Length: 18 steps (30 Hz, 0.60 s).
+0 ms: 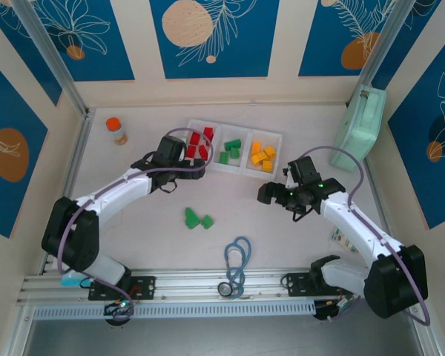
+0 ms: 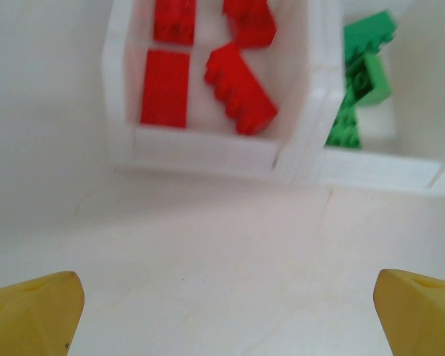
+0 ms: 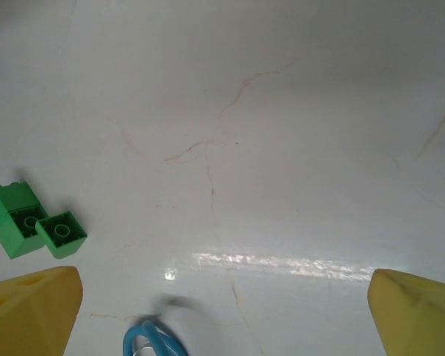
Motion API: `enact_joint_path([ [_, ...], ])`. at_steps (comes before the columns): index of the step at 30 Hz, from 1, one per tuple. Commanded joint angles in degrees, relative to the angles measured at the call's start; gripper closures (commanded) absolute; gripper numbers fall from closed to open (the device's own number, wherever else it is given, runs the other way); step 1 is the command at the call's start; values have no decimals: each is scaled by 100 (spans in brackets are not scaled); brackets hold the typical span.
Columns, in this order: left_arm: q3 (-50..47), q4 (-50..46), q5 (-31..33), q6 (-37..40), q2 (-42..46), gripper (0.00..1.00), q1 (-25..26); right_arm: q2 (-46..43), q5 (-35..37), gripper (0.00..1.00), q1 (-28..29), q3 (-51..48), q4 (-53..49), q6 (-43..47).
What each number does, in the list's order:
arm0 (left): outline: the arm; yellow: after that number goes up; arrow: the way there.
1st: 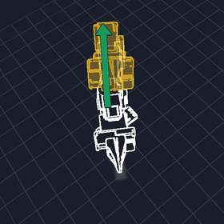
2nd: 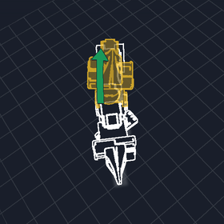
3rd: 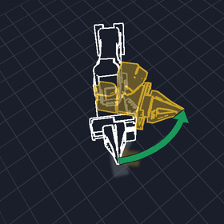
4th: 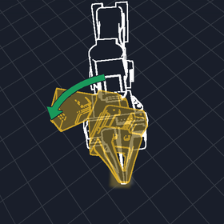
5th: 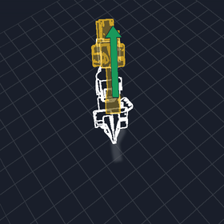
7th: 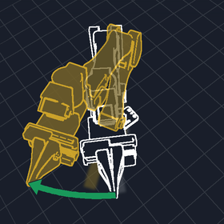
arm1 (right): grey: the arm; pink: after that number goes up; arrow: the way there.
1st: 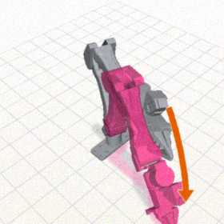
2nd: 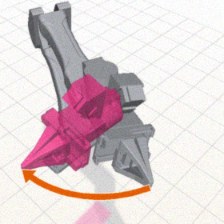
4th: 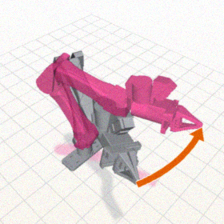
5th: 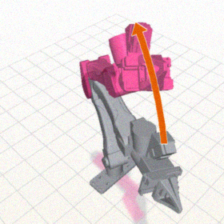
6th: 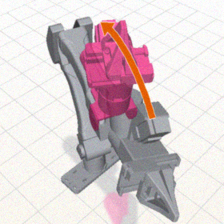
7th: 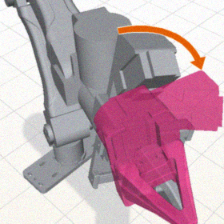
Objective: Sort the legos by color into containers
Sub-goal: Move the lego to the center of the table.
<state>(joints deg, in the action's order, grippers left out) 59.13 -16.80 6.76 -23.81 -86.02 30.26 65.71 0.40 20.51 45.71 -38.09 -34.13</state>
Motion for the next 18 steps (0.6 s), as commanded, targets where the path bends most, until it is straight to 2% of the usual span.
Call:
enact_joint_path([
  [1, -308, -625, 194, -341, 480, 1, 214, 230, -93, 1, 216, 285, 210, -118],
  [6, -946, -918, 176, -807, 1088, 2, 491, 590, -67, 1, 507, 427, 380, -198],
  [11, -1631, -968, 90, -1416, 1586, 15, 628, 797, 38, 1, 695, 534, 415, -208],
  [14, -1900, -766, -105, -1594, 1595, 21, 641, 877, 43, 1, 716, 560, 429, -208],
  [18, -1936, -652, -198, -1701, 1347, 23, 668, 894, 60, 1, 761, 622, 386, -196],
])
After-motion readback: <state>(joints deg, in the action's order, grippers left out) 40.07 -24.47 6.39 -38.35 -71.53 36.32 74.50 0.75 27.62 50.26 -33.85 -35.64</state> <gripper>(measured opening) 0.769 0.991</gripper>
